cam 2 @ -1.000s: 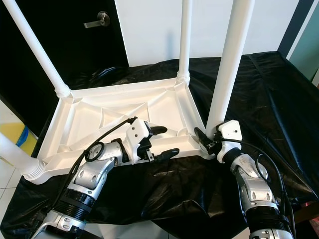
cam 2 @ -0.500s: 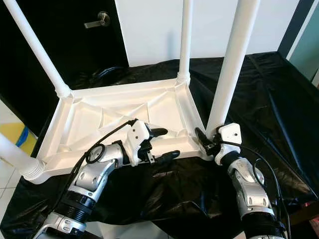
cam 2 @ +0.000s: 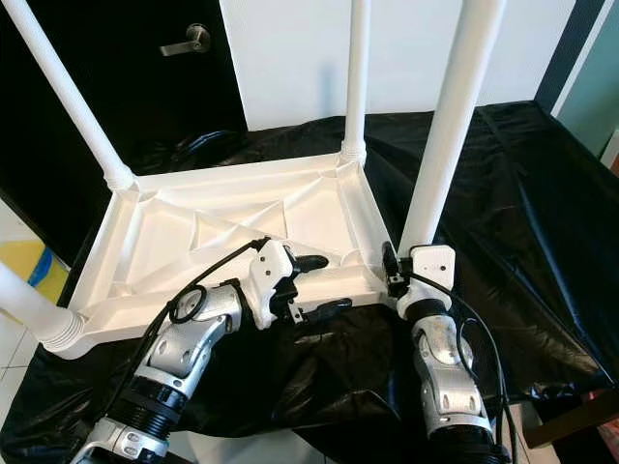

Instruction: Building children table

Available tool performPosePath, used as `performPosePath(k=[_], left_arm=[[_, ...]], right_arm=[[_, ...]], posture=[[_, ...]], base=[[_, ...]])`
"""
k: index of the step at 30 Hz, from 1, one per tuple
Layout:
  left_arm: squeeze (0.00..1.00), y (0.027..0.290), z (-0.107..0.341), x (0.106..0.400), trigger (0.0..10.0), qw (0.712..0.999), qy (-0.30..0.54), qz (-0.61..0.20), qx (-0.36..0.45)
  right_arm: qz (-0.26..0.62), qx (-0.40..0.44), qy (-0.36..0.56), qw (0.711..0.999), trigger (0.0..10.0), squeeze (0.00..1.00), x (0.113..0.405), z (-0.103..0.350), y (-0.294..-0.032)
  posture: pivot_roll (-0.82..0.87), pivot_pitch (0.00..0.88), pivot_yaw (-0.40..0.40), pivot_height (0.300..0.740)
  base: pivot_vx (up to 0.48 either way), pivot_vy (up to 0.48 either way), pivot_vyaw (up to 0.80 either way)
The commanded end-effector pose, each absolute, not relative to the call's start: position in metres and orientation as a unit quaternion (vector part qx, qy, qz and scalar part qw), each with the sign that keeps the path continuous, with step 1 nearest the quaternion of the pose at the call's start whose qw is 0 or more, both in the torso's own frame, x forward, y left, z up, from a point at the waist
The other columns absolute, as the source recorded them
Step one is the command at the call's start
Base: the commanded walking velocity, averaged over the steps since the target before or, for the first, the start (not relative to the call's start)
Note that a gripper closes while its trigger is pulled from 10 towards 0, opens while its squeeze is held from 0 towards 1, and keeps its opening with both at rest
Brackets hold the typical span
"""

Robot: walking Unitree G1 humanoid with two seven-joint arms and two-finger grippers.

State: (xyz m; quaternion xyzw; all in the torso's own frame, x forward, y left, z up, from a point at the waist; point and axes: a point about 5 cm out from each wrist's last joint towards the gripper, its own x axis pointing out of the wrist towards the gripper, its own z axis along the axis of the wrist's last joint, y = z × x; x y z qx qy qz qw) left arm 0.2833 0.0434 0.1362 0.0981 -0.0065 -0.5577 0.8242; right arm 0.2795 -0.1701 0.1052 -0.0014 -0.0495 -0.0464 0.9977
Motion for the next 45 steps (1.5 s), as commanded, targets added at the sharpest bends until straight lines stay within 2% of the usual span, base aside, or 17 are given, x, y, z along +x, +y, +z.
performPosePath(k=[1,7,15,16,17,18,19,20,36,37,38,40,45], left_arm=[[0.00,0.045,0.138,0.288,10.0,0.843,-0.010,-0.528,0.102],[0.00,0.047,0.140,0.289,10.0,0.844,-0.013,-0.525,0.109],[0.00,0.048,0.140,0.289,10.0,0.844,-0.014,-0.525,0.111],[0.00,0.048,0.140,0.289,10.0,0.844,-0.014,-0.524,0.111],[0.00,0.048,0.140,0.289,10.0,0.844,-0.014,-0.524,0.111],[0.00,0.047,0.140,0.289,10.0,0.844,-0.014,-0.524,0.111],[0.00,0.047,0.140,0.289,10.0,0.844,-0.015,-0.524,0.111],[0.00,0.047,0.141,0.289,10.0,0.845,-0.016,-0.523,0.110],[0.00,0.048,0.146,0.288,10.0,0.851,-0.023,-0.515,0.102],[0.00,0.048,0.145,0.286,10.0,0.849,-0.021,-0.518,0.102],[0.00,0.047,0.143,0.284,10.0,0.846,-0.019,-0.522,0.102],[0.00,0.047,0.143,0.284,10.0,0.846,-0.019,-0.522,0.102],[0.00,0.046,0.141,0.278,10.0,0.840,-0.012,-0.534,0.094]], right_arm=[[-0.095,0.008,0.008,0.995,10.0,0.00,0.272,0.084,-0.174],[-0.117,0.024,0.010,0.993,10.0,0.00,0.271,0.084,-0.162],[-0.120,0.019,0.002,0.993,10.0,0.00,0.274,0.087,-0.162],[-0.121,0.017,0.001,0.993,10.0,0.11,0.274,0.088,-0.162],[-0.121,0.017,0.001,0.993,10.0,0.11,0.274,0.088,-0.162],[-0.120,0.016,-0.004,0.993,10.0,0.87,0.275,0.090,-0.163],[-0.121,0.015,-0.007,0.992,10.0,0.87,0.275,0.091,-0.163],[-0.117,0.015,-0.014,0.993,10.0,1.00,0.276,0.094,-0.164],[-0.017,0.004,-0.063,0.998,10.0,1.00,0.280,0.114,-0.173],[0.019,0.003,-0.068,0.997,10.0,0.00,0.281,0.118,-0.175],[0.055,-0.002,-0.072,0.996,10.0,0.00,0.281,0.122,-0.177],[0.055,-0.002,-0.072,0.996,10.0,0.00,0.281,0.122,-0.177],[0.168,-0.033,-0.066,0.983,10.0,0.00,0.279,0.127,-0.184]], posture=[[-0.13,0.000,0.040,0.740],[-0.12,0.000,0.042,0.740],[-0.12,0.000,0.039,0.740],[-0.12,0.000,0.038,0.740],[-0.12,0.000,0.038,0.740],[-0.12,0.000,0.035,0.740],[-0.12,0.000,0.035,0.740],[-0.12,0.000,0.031,0.740],[-0.11,0.000,0.011,0.740],[-0.10,0.000,0.007,0.740],[-0.10,0.000,0.010,0.740],[-0.10,0.000,0.010,0.740],[-0.11,0.000,0.030,0.740]], base=[[0.000,0.000,0.00],[0.000,0.000,0.00],[0.000,0.000,0.00],[0.000,0.000,0.00],[0.000,0.000,0.00],[0.000,0.000,0.00],[0.000,0.000,0.00],[0.000,0.000,0.00],[0.000,0.000,0.00],[0.000,0.000,0.00],[0.000,0.000,0.00],[0.000,0.000,0.00],[0.000,0.000,0.00]])
